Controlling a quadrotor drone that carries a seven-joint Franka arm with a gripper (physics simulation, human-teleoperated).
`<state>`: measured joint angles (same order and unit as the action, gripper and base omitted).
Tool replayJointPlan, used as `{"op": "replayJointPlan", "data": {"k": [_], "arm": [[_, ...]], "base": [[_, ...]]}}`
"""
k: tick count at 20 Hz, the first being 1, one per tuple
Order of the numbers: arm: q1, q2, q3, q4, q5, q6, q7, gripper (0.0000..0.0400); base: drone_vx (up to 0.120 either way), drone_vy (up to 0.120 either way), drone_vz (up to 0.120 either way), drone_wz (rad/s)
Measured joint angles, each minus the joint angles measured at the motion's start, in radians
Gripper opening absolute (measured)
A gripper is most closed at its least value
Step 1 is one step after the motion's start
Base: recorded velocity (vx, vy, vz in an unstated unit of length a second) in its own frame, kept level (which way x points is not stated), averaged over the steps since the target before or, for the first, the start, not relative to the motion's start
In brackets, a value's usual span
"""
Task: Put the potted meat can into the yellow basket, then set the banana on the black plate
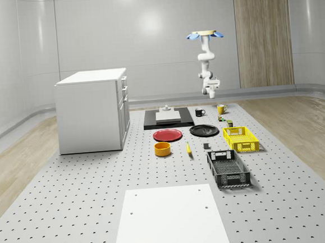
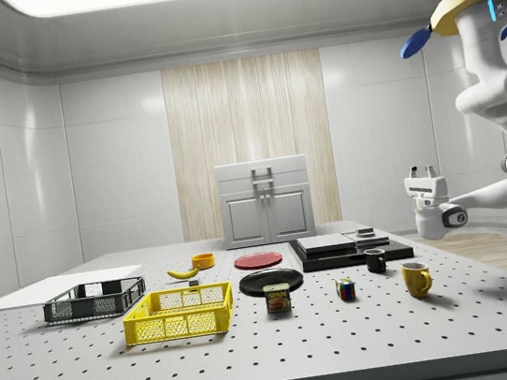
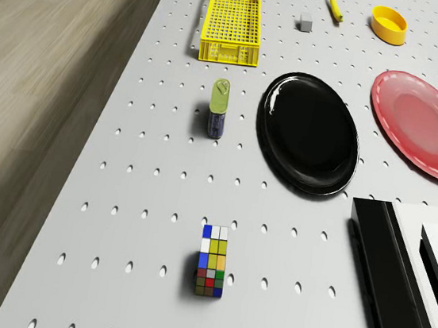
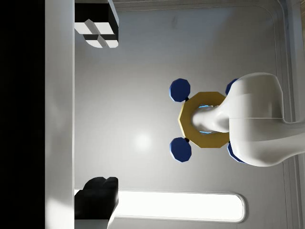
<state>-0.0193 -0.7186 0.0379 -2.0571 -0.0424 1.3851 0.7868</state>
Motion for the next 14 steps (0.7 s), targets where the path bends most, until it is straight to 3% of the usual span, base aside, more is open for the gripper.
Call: {"op": "replayJointPlan", "data": {"k": [8,14], "arm": [[-0.029,-0.007,0.093,-0.015,-0.131,0.008,0.018,0.04],[-0.095,-0.026,0.296,-0.089,-0.423,0.022,0.061,0.04]], "base": [[0.12,0.12,0.0,0.0],[0.12,0.007,-0.007,0.0]]}}
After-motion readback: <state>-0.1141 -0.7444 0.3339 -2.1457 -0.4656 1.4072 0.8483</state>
